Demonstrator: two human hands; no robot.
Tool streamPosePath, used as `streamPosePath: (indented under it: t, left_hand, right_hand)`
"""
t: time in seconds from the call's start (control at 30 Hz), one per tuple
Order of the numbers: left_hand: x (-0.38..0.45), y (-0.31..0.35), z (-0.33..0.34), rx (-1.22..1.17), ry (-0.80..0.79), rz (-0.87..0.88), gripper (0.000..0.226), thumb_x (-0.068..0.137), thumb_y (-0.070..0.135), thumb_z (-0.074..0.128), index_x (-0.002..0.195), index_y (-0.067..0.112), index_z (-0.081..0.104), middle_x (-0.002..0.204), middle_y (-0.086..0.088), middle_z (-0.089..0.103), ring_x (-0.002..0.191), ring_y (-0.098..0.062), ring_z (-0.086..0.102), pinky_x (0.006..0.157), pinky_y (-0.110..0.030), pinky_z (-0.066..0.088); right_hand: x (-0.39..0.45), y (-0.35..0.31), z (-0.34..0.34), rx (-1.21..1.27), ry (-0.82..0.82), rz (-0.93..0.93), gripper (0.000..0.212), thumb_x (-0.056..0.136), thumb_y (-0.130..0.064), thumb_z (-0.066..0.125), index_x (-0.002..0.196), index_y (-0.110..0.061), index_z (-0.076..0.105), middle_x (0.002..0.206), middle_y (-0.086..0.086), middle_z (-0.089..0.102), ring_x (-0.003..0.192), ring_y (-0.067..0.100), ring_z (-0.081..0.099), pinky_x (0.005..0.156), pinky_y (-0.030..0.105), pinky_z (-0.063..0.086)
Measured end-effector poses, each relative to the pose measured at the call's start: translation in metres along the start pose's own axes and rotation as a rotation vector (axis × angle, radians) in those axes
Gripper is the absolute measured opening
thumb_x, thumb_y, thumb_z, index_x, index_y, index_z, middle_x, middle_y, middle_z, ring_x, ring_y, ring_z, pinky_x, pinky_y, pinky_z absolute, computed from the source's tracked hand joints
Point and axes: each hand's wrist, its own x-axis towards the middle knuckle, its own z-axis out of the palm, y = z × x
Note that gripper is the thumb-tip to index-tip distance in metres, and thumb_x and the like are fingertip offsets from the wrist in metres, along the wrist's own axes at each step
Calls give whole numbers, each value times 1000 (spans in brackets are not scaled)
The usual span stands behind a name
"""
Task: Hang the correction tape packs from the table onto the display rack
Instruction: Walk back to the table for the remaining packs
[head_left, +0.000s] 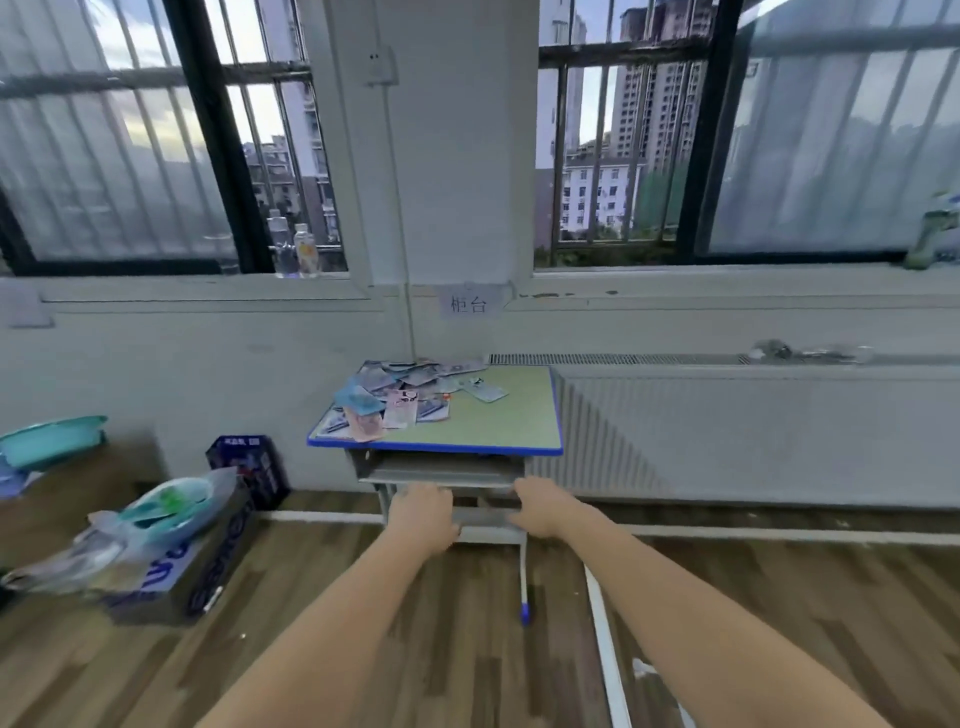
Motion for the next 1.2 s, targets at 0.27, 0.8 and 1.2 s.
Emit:
streamPosePath:
  t: [0.27,0.8,1.2]
  left_hand:
    - [144,-80,21,-160,-56,-158,44,98,42,41,129,14,51,132,-8,50,122,-25,48,97,-38,42]
    - [370,-263,65,-479,-183,-410,41,99,34,39,126,6,53,125,-13,60,114,-29,55,88,-31,42]
    - [509,-363,94,-874,-166,-533,38,95,31,53,116,0,57,120,-18,62,114,-34,56,89,-34,42]
  right_hand:
    - [188,-11,-6,4,-112,-101,45,97,-25,49,136,-6,43,139,14,47,126,30,45,105,36,38]
    - [492,-69,4,190,-278,-37,47,96,-24,49,137,-1,43,141,17,46,126,29,46,93,28,39]
    - [596,-127,55,395,-137,473,67,92,-36,54,140,2,28,143,18,37,134,30,35,109,33,29]
